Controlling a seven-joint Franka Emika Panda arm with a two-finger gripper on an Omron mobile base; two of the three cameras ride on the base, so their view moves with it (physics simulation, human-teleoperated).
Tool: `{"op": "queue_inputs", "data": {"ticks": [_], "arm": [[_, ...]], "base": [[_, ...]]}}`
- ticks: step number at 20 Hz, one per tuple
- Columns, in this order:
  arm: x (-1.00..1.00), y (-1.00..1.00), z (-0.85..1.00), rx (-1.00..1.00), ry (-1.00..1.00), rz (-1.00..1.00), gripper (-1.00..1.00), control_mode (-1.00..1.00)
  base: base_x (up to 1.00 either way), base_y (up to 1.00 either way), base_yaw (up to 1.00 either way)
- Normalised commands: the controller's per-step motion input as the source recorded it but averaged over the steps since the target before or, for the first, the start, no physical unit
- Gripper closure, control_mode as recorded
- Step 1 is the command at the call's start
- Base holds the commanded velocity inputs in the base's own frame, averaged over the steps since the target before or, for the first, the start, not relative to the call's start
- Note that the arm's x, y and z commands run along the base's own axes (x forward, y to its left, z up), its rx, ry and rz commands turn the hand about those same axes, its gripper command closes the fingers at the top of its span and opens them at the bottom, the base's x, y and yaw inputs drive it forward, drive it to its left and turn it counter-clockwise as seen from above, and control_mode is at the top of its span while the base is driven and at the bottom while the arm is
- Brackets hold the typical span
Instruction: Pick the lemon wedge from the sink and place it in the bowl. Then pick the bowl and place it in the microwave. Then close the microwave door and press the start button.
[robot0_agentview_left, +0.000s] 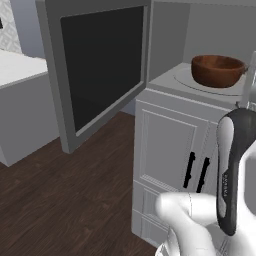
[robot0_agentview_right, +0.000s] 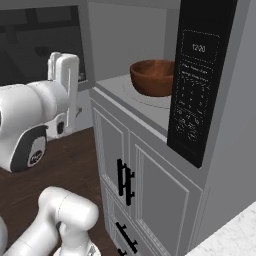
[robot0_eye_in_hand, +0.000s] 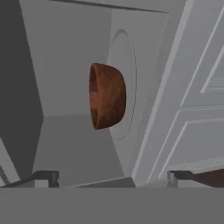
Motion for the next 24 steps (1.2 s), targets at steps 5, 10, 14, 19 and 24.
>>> {"op": "queue_inputs", "data": {"ticks": [5,10,14,19,24], "arm": [[-1.0,0.81,0.03,-0.19,-0.01,0.0,-1.0,-1.0],[-0.88,0.84,0.0,-0.06,0.01,0.0,-1.0,-1.0],[-0.71,0.72,0.0,0.0,0.0,0.0,-1.0,-1.0],[-0.36,0.97,-0.07,-0.01,0.0,0.0,-1.0,-1.0],[-0.06,1.0,-0.25,-0.07,0.0,0.0,-1.0,-1.0]], "base": [[0.0,0.0,0.0],[0.0,0.0,0.0],[0.0,0.0,0.0],[0.0,0.0,0.0],[0.0,0.0,0.0]]}}
